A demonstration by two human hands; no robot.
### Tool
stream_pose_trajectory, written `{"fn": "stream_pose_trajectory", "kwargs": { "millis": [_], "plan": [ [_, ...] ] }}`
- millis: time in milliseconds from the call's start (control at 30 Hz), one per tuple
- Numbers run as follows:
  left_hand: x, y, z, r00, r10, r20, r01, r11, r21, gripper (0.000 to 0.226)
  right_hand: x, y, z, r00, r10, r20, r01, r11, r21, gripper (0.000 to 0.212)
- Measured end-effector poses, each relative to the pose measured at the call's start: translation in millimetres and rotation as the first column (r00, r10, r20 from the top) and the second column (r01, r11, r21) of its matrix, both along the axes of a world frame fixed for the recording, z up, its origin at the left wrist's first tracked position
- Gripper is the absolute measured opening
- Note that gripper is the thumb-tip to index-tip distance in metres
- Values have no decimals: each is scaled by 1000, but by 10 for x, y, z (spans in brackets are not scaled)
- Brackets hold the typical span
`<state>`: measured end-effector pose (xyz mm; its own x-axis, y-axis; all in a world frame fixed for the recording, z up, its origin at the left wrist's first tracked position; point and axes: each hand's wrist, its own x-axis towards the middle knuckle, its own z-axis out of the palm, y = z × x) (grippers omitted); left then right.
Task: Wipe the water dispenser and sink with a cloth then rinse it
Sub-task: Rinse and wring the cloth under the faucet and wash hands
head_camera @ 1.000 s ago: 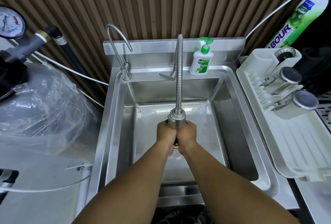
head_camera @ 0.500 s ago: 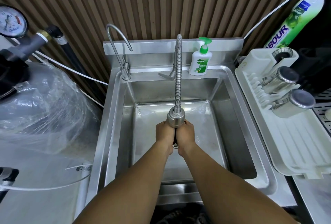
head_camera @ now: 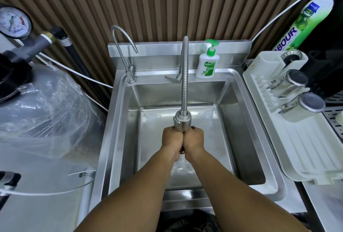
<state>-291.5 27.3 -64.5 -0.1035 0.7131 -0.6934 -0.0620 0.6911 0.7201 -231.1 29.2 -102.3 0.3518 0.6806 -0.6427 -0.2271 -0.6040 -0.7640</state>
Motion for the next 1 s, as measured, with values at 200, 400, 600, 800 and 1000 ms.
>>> {"fn": "stream_pose_trajectory", "kwargs": {
  "millis": [200, 400, 600, 800, 1000],
  "plan": [
    [-19, 7, -1, 999, -41, -19, 41, 999, 1, 21, 1, -7, 11, 1000, 14, 13, -15, 1000, 25, 36],
    [-72, 17, 34, 995, 28, 95, -24, 999, -42, 12, 40, -38, 111, 989, 28, -144, -21, 999, 49, 30],
    [-134, 10, -27, 995, 50, 86, -46, 998, -53, 19, 76, -128, 39, 995, 37, -92, -32, 998, 57, 21],
    [-32, -61, -49, 998, 48, 42, -45, 997, -63, 21, -40, -144, 61, 997, 71, 24, -72, 997, 33, 25],
    [-20, -39, -48, 1000, 2, 17, -1, 999, -37, 25, -29, -106, 101, 999, 29, 27, -28, 999, -27, 36]
  ]
}}
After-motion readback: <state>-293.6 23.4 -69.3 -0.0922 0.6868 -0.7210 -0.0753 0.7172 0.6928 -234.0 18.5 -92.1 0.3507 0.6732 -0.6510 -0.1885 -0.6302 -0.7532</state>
